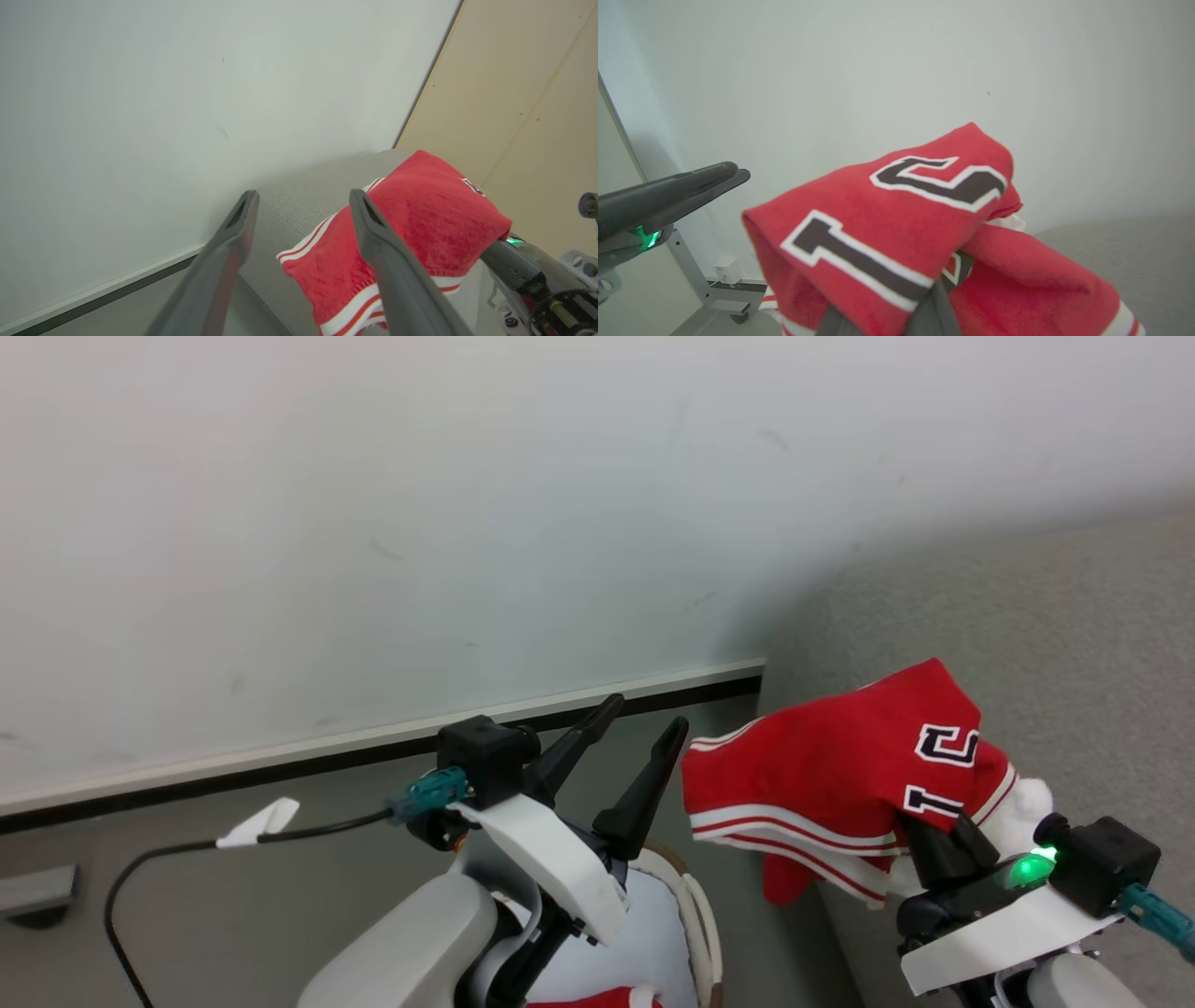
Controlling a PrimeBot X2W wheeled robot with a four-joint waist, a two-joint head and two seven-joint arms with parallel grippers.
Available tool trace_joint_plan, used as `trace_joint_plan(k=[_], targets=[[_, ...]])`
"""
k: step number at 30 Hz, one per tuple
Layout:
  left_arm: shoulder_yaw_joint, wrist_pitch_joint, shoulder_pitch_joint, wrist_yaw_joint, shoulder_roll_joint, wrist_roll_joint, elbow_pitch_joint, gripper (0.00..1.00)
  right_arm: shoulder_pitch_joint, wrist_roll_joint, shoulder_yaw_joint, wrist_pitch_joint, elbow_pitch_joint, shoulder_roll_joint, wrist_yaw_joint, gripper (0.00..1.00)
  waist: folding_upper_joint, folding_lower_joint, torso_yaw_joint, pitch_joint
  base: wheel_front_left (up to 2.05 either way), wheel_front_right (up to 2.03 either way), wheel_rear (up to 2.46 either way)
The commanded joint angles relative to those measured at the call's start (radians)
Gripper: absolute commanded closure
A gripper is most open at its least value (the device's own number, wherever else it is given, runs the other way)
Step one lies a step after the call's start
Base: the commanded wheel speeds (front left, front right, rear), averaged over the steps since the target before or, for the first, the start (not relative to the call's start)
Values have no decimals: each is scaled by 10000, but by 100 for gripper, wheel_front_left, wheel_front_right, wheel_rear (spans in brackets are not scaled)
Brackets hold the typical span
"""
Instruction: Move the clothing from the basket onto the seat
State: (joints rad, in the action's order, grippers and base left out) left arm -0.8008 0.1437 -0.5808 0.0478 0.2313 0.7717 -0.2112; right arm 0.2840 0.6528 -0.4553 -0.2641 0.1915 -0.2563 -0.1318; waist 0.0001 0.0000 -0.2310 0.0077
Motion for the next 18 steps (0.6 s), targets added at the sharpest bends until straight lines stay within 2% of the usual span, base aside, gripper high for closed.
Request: trace_joint_plan(k=[1, 10, 18], targets=[[-33, 104, 46, -20, 97, -135, 38, 0, -15, -106, 178, -5, -110, -124, 21, 100, -1, 0, -753, 231, 0, 0, 0], [-382, 503, -142, -202, 435, -828, 65, 0, -335, -384, 1306, -5, -709, -294, 21, 100, -1, 0, -2244, 823, 0, 0, 0], [-779, 885, -178, -426, 583, -1511, 119, 0, -809, -488, 2067, -5, -1232, -87, 21, 100, -1, 0, -3024, 1215, 0, 0, 0]])
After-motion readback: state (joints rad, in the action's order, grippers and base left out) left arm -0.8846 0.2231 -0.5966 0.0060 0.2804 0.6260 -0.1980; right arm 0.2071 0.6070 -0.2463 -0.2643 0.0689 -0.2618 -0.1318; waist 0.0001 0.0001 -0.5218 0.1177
